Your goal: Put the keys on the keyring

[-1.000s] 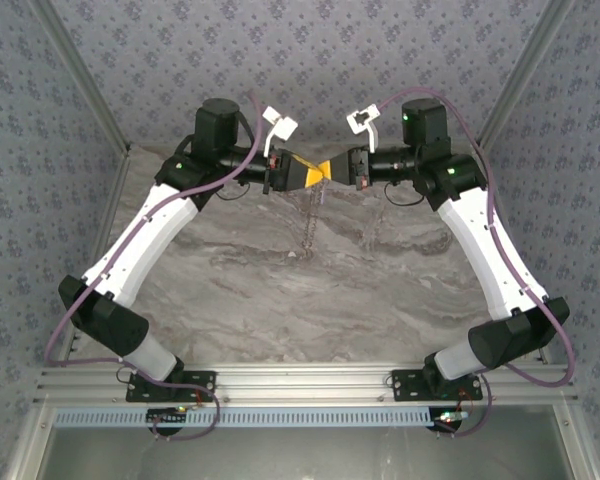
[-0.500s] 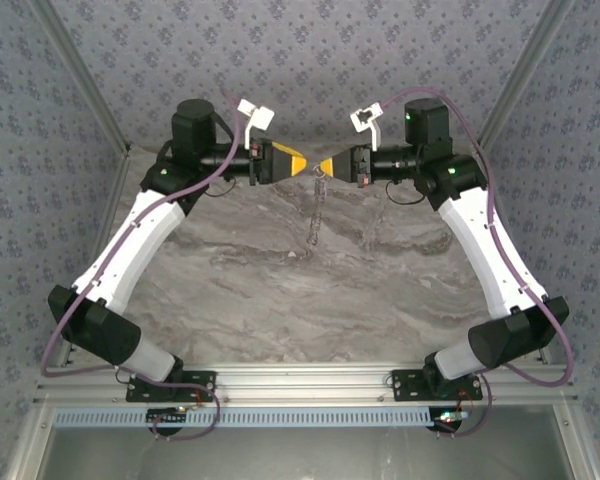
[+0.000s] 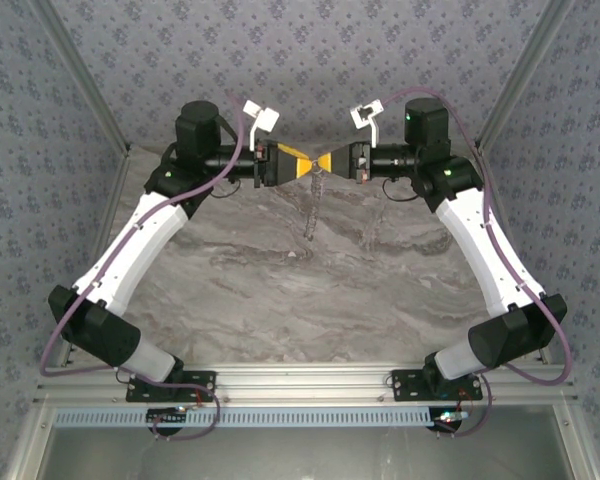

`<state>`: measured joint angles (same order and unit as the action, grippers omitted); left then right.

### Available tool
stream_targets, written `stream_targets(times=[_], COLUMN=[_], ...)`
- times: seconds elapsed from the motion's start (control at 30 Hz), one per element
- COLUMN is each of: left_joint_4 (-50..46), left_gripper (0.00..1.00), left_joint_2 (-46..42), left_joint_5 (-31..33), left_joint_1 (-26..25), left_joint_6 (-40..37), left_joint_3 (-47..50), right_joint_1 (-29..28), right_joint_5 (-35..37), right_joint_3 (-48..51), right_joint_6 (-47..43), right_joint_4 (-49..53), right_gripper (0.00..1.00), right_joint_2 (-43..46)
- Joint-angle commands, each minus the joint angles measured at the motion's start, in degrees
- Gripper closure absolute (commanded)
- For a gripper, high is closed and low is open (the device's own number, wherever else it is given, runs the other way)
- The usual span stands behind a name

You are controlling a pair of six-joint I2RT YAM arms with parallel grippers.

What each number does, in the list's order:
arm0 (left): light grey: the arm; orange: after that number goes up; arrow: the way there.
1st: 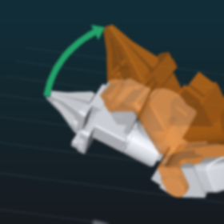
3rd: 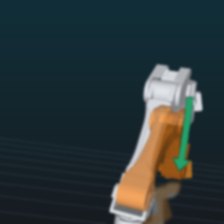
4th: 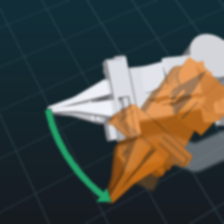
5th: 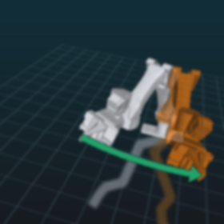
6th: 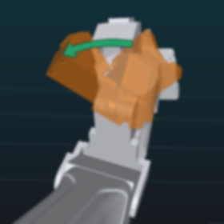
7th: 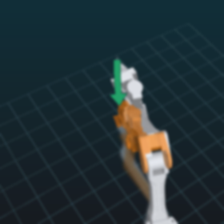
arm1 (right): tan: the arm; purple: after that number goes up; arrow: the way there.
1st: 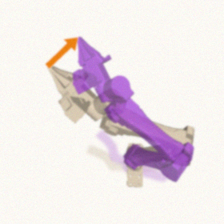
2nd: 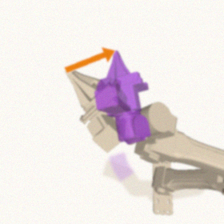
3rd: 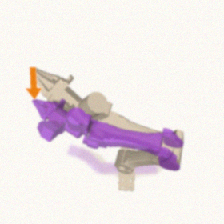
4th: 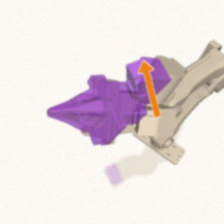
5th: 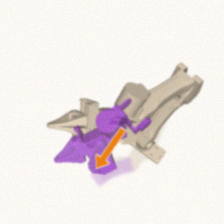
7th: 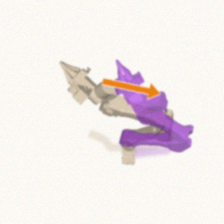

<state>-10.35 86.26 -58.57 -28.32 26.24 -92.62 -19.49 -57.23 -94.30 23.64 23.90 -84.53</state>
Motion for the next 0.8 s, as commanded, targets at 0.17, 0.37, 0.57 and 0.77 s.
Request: stream_targets(times=[0.17,0.37,0.57,0.77], left_joint_4=[1.6,1.9,2.1,5.4], left_gripper=[0.63,0.74,0.74,0.57], left_joint_2=[1.2,1.1,0.5,-2.4], left_joint_5=[-0.9,-0.6,0.9,5.0], left_joint_1=[-1.6,-2.1,-2.1,1.3], left_joint_6=[0.3,0.5,0.4,2.2], left_joint_3=[-0.6,-0.9,-0.6,2.3], right_joint_1=[0.0,0.0,0.1,0.4], right_joint_5=[-2.2,-2.1,-1.9,-1.6], right_joint_3=[0.6,1.0,1.5,2.5], right_joint_6=[2.0,2.0,1.9,1.8], right_joint_4=[-4.0,-4.1,-3.8,-3.8], right_gripper=[1.00,1.00,1.00,1.00], right_joint_2=[2.0,2.4,2.8,3.7])
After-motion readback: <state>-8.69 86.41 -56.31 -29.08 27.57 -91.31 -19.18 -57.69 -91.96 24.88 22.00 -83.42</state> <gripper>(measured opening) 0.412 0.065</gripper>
